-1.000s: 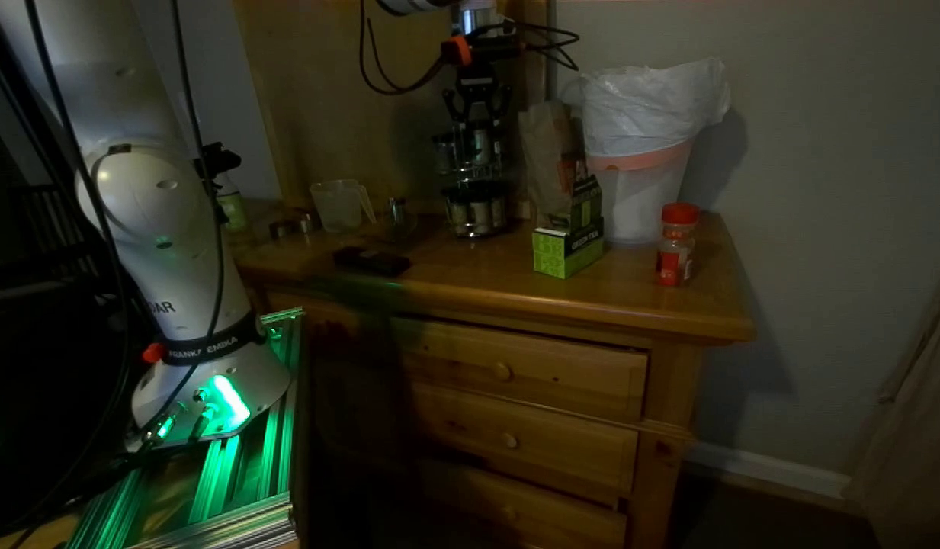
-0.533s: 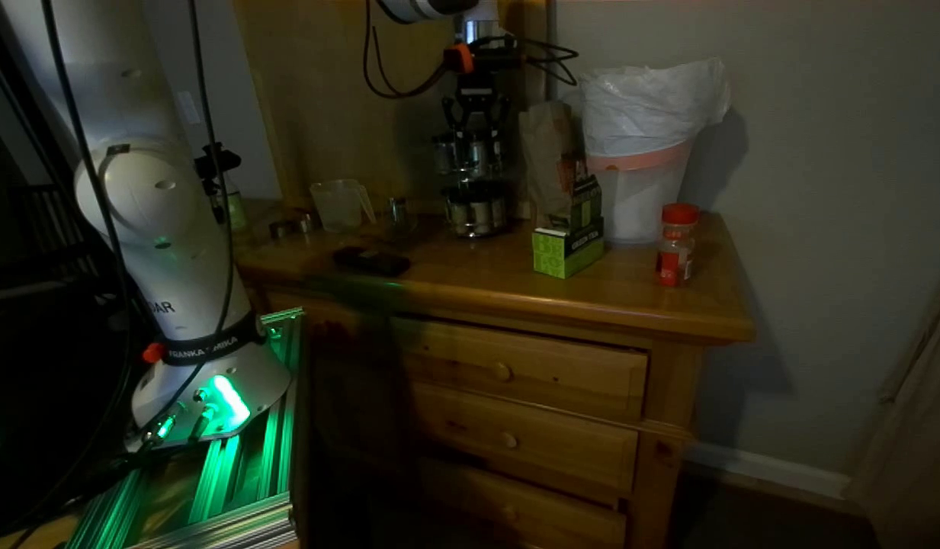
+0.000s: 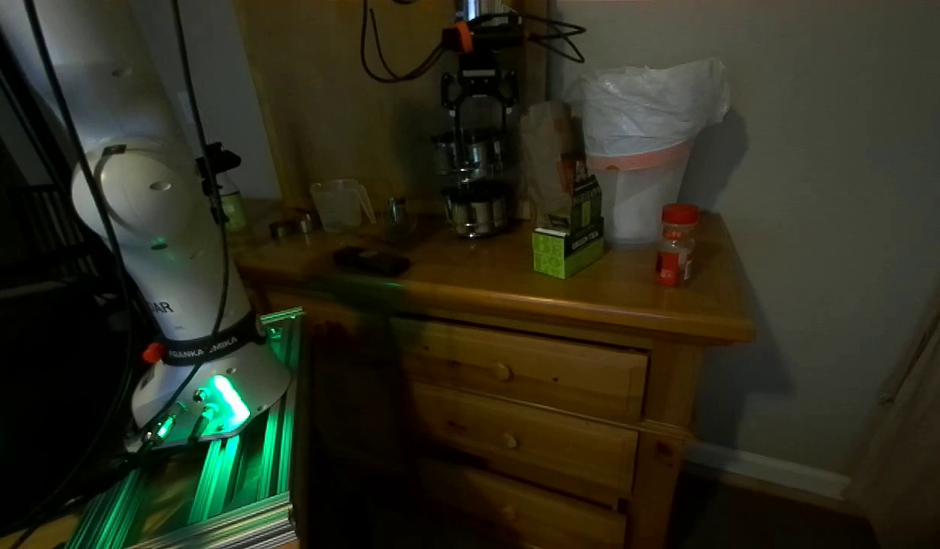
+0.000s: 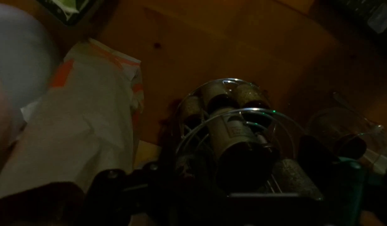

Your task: Put the bottle on the spice rack

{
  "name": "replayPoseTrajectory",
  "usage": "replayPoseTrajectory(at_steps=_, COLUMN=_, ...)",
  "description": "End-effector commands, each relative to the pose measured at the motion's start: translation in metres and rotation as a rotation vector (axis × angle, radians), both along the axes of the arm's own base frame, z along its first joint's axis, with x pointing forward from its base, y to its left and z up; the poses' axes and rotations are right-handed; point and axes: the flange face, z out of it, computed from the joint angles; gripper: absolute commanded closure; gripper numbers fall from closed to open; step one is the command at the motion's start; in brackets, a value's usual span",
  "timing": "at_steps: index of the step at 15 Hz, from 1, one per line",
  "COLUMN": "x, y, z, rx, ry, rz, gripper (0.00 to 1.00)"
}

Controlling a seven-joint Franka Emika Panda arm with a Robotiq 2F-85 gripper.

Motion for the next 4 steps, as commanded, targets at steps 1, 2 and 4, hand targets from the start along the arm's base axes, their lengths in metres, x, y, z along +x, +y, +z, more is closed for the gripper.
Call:
replayPoseTrajectory(at_steps=1, x=-0.046, y=-0.051, z=0.009, rx=-0.013, ry=0.053, rz=-0.090, gripper=0.00)
replayPoseTrajectory(at_steps=2, x=-0.058, y=-0.063, z=0.005, rx=0.010, ry=0.071, rz=-0.064, gripper=0.00)
replayPoseTrajectory(at_steps=4, x=-0.036, y=-0.053, z=0.008, rx=-0.011, ry=0.060, rz=-0.068, gripper=0.00)
